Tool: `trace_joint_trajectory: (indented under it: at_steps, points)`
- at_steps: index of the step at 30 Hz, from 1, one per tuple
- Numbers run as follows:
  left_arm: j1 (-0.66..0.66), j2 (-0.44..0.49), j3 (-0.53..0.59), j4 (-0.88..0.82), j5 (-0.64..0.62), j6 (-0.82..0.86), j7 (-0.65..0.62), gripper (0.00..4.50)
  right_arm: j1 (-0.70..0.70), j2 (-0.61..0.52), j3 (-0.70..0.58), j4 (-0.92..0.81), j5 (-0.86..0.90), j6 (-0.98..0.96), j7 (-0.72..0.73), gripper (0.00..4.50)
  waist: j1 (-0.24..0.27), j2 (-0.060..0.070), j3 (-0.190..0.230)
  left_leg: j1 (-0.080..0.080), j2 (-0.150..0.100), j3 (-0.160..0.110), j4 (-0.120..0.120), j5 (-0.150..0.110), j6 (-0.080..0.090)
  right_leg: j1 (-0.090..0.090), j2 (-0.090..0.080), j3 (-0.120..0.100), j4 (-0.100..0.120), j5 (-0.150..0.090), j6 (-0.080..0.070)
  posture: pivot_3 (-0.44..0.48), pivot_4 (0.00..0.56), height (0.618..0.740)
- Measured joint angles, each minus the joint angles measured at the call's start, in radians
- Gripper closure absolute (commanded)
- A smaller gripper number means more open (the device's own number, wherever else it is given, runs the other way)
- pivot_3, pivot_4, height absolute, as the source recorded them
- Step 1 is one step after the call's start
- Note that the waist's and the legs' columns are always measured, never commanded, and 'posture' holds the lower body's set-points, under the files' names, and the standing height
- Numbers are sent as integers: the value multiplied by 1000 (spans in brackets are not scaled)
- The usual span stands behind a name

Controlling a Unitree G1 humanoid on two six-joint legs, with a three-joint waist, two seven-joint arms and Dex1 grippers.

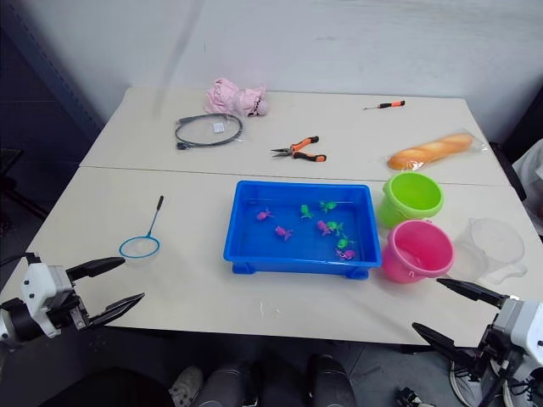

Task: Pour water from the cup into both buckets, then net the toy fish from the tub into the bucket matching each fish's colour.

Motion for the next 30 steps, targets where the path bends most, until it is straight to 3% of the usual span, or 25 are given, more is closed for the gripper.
trace_joint_trajectory:
  at_steps: [2,7,14,18,20,30]
  points:
    - [-2,1,0,-3,-12,17,0,68,-1,7,-1,1,-2,0,-8,0,0,0,0,0,0,0,0,0,0,0,0,0,0,0,0,0,150,740]
    - [-57,13,12,-106,-205,279,22,68,1,157,-53,5,-13,13,-202,0,4,1,-1,0,-1,-1,1,2,-7,0,-1,1,2,0,0,0,150,740]
    - [-186,-19,-173,-295,-272,402,34,68,38,290,-164,25,-38,66,-468,0,-8,2,-2,0,-1,1,2,1,-10,0,0,3,4,0,0,0,150,740]
    - [-349,-87,-323,-335,-255,426,61,68,-71,345,-146,86,-125,204,-734,0,-22,5,-4,2,-2,3,3,3,-11,0,0,5,8,0,0,0,150,740]
    - [-411,-93,-372,-334,-235,434,65,68,-144,344,-134,128,-135,246,-801,0,-27,5,-5,3,-2,4,4,6,-7,0,1,6,11,0,0,0,150,740]
    - [-484,-87,-434,-332,-219,468,49,68,-324,309,-80,283,-138,320,-857,0,-24,8,-6,2,-2,4,4,8,-7,-3,2,6,14,-1,-1,0,150,740]
